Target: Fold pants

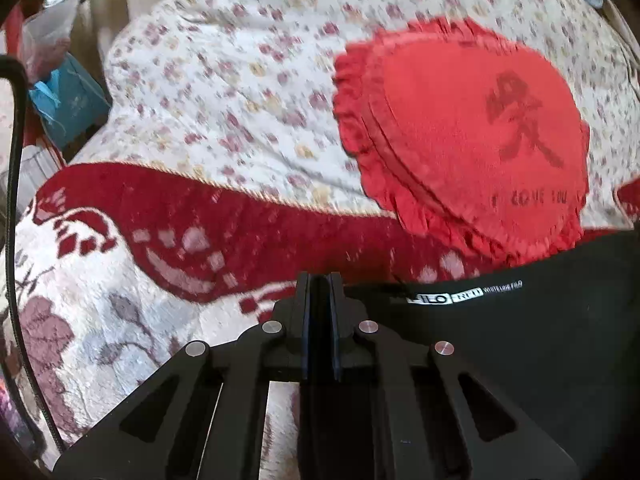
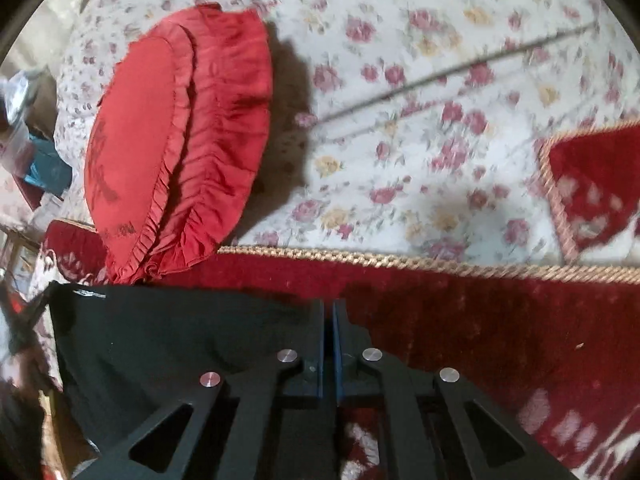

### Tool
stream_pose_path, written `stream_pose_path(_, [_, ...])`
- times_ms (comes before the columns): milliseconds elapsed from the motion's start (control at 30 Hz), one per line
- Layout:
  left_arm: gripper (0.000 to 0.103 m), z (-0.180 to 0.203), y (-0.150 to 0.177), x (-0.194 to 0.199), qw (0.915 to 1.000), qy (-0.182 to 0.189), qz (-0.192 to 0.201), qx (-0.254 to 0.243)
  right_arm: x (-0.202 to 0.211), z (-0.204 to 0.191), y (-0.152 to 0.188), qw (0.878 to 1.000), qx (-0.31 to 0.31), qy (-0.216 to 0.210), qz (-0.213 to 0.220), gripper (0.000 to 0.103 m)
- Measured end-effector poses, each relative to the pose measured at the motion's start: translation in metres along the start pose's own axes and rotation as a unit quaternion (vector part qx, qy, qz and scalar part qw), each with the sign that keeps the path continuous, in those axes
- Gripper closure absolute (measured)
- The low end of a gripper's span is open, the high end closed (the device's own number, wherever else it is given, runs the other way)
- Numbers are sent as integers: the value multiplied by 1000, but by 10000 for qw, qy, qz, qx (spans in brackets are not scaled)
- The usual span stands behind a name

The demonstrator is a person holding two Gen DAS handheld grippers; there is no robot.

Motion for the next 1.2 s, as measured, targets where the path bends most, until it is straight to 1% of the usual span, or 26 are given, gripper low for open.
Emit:
stream_pose_path(33, [96, -5, -4, 6, 9997, 73, 169, 163, 7, -2, -3, 9999, 44, 24, 133, 100])
stream_pose_path(100, [96, -11, -8, 14, 9986, 142, 406, 322, 26, -8, -10, 9985, 199, 54, 514, 100])
stream_pose_path(133, [96, -10, -7, 13, 9989, 111, 370, 258, 34, -10, -12, 9973, 294, 99, 669, 100])
stream_pose_path(200, [96, -7, -4, 10, 9995, 87, 266, 117, 34, -12, -10, 9974, 397, 207, 562, 100])
stream_pose_path(233, [96, -7, -2, 11, 9995, 144, 264, 88, 36, -14, -7, 9970, 475, 261, 556, 100])
stream_pose_path(400, [96, -6, 4, 34, 9987, 289, 412, 3, 54, -29, 11, 9950, 697, 142, 697, 100])
stream_pose_path(500, [96, -7, 13, 56, 9976, 403, 559, -80, 73, -42, 30, 9927, 885, 82, 813, 100])
stream_pose_path(600, [96, -8, 32, 84, 9961, 431, 733, -214, 95, -57, 58, 9898, 1099, 13, 908, 100])
stream_pose_path(733, [96, -14, 72, 119, 9945, 496, 906, -146, 118, -67, 103, 9877, 1223, -12, 978, 100])
stream_pose_path(867, [96, -18, 116, 142, 9938, 612, 926, 54, 136, -63, 152, 9878, 1199, 12, 991, 100])
stream_pose_path(900, [96, -18, 131, 147, 9938, 658, 886, 100, 139, -61, 160, 9881, 1188, 18, 980, 100])
stream_pose_path(967, [96, -19, 157, 148, 9949, 702, 695, 184, 143, -56, 183, 9872, 1269, 217, 937, 100])
stream_pose_path(1033, [96, -24, 182, 148, 9947, 788, 450, 476, 142, -50, 202, 9877, 1319, 248, 797, 100])
stream_pose_path(1100, [95, -32, 208, 147, 9899, 1019, 76, 979, 141, -47, 218, 9867, 1419, 363, 706, 100])
stream_pose_path(1133, [95, -36, 216, 148, 9873, 1053, -33, 1189, 141, -47, 225, 9863, 1458, 416, 645, 100])
stream_pose_path(1167, [96, -41, 224, 150, 9824, 1137, -145, 1476, 142, -48, 230, 9853, 1493, 525, 643, 100])
stream_pose_path(1200, [95, -45, 229, 153, 9756, 1282, -221, 1770, 143, -49, 234, 9846, 1511, 577, 659, 100])
Point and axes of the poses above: each gripper's, at about its wrist camera, not at the fingertips, and x roughly against the way its jaws point, z to its right, y to its underside, the point moved 3 cm from there along -x, roughly the way its jaws point, and after that the axes turned 4 degrees about -y, right-handed, at the moved point
